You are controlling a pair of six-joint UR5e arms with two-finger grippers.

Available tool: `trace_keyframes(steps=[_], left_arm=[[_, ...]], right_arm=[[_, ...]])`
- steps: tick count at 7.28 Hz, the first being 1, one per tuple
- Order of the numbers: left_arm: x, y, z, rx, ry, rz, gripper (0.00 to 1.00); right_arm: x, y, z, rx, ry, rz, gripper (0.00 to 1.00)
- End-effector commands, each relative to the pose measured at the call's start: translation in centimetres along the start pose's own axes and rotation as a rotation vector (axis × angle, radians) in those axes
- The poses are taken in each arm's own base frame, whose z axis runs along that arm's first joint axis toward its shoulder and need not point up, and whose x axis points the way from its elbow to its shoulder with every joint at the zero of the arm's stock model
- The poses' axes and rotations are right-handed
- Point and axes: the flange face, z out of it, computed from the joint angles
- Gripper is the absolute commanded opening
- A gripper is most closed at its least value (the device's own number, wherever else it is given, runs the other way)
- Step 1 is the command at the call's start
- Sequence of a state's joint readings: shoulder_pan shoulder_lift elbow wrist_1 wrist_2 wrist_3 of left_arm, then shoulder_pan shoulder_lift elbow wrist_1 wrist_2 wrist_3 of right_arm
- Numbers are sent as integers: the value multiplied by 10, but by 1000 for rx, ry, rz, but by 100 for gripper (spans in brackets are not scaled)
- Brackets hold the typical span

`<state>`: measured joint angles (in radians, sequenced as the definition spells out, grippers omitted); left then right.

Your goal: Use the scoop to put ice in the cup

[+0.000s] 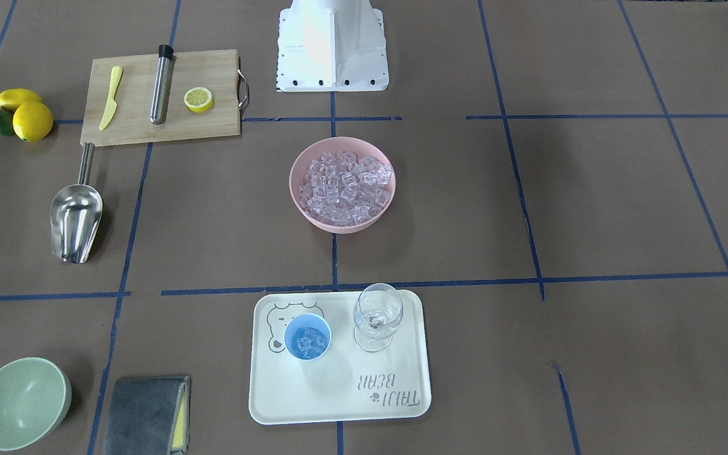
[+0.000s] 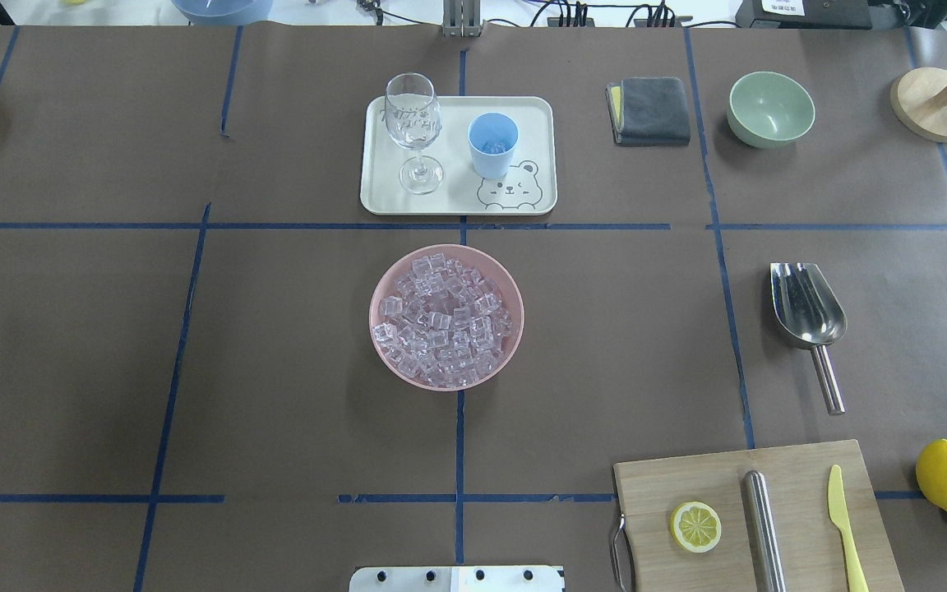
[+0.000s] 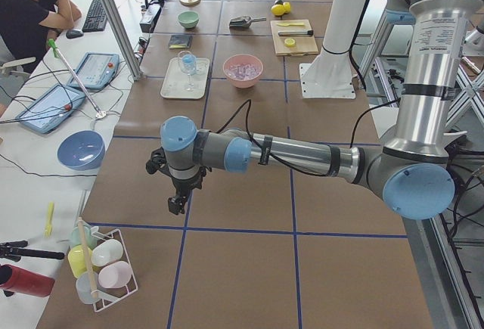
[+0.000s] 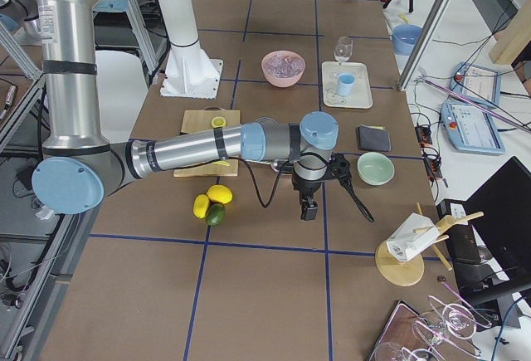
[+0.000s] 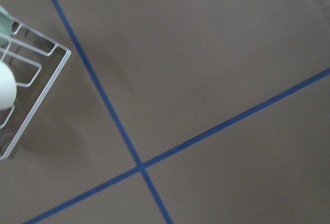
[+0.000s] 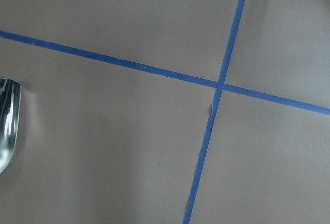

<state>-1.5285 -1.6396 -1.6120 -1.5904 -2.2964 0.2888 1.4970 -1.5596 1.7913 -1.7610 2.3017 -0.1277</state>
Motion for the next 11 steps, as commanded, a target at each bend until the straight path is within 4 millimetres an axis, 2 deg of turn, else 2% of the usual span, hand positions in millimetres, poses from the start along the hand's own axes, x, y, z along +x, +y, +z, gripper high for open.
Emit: trace_keyframes(steps=[1,3,5,8,11], left_arm=[[-10,20,12,-38,7,-63,100],[-10,20,13,-49,8,-209,100],[-9,21,7,-28,65,-369,100],[-12,26,8,-27,62,-376,100],[-13,25,2,-14,58,-376,100]], right_arm=[[7,4,-3,5,-6,22,100],[14,7,-8,18,-17,42,100],[19,14,-4,16,-67,71,100],[23,15,-4,16,-69,104,100],[40,31,5,3,-84,146,100]])
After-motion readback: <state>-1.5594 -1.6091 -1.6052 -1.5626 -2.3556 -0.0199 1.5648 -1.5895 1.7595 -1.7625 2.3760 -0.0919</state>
